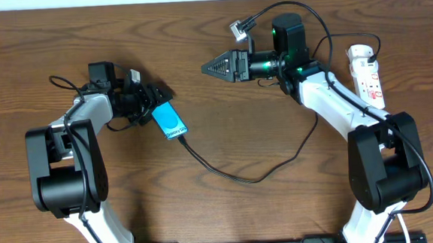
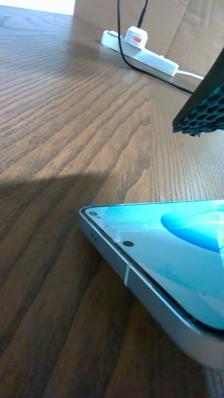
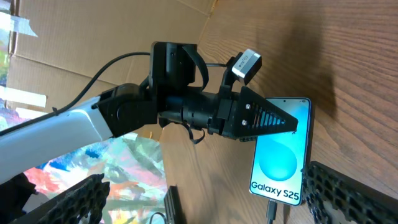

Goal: Plug charger to phone and switch on socket
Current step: 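Lay the phone flat on the table and open the left gripper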

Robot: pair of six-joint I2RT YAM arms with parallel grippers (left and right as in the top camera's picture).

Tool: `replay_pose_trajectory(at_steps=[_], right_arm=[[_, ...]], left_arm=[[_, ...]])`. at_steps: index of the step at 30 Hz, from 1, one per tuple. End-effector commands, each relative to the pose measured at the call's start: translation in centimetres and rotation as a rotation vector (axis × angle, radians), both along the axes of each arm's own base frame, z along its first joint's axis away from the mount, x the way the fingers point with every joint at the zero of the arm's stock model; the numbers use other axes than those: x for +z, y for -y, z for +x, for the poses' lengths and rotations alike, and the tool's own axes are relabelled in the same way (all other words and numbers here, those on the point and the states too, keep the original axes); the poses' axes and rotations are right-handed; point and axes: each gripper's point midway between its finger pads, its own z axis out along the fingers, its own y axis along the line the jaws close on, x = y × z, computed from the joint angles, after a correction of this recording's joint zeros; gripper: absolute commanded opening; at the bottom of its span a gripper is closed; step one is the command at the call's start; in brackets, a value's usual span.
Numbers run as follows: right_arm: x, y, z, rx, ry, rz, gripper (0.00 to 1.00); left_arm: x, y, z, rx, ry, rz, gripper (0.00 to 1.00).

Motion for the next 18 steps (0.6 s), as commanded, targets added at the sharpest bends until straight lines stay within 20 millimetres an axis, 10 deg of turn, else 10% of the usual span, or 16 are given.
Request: replay_pose_trajectory(at_steps=[1, 18], right_arm=[[0.7, 0.3, 0.3, 0.005, 0.036, 0.007, 0.99], [0.7, 0.3, 0.3, 0.006, 0.040, 0.007, 0.99]], left_arm=[[-1.8, -1.2, -0.6, 0.023, -0.047, 0.083, 0.67], [-3.1, -2.6, -2.1, 0.051, -0.135, 0.175, 0.68]])
